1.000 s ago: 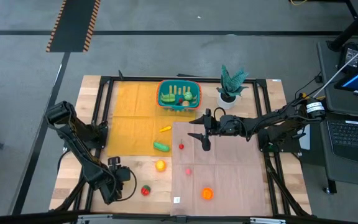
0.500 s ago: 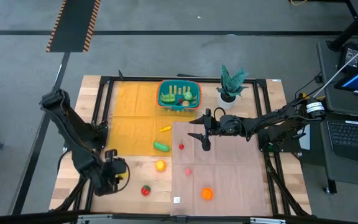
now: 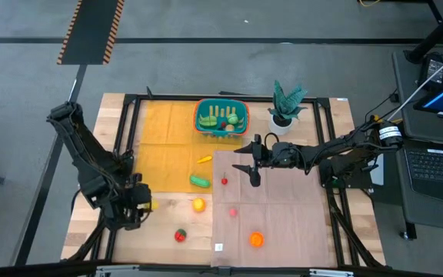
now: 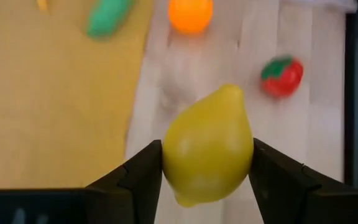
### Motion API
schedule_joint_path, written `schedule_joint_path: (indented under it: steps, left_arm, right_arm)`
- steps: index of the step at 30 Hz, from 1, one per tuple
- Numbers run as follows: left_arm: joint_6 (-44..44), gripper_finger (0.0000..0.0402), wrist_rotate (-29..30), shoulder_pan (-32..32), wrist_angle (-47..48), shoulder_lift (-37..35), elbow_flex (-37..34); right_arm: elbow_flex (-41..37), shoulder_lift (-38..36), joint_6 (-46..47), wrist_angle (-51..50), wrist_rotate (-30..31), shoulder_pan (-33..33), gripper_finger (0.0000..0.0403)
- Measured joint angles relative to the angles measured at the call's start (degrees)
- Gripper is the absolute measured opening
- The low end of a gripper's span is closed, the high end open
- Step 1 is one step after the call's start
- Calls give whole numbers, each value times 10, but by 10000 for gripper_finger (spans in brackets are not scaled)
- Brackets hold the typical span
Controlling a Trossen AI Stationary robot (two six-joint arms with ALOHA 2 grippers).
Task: Pick and placing Produce into tupperware
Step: Put the yellow lemon into the blue basket
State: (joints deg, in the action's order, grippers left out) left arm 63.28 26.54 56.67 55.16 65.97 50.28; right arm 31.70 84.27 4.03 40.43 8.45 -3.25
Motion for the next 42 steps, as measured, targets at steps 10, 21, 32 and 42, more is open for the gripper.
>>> schedule_joint_path:
  steps: [10,21,32,42]
  left_arm:
    - [-50,196,225,50,-83,-1,-40]
    - [-169,196,427,63,-333,0,-171]
    - [-218,196,491,47,-467,0,-241]
    - [-216,196,550,-33,-479,0,-246]
  right_arm:
    - [0,0,-3,0,0,0,275]
    - [-1,0,4,6,0,0,275]
    - [-69,15,-15,168,-36,-12,275]
    - [-76,15,-15,171,-36,-12,275]
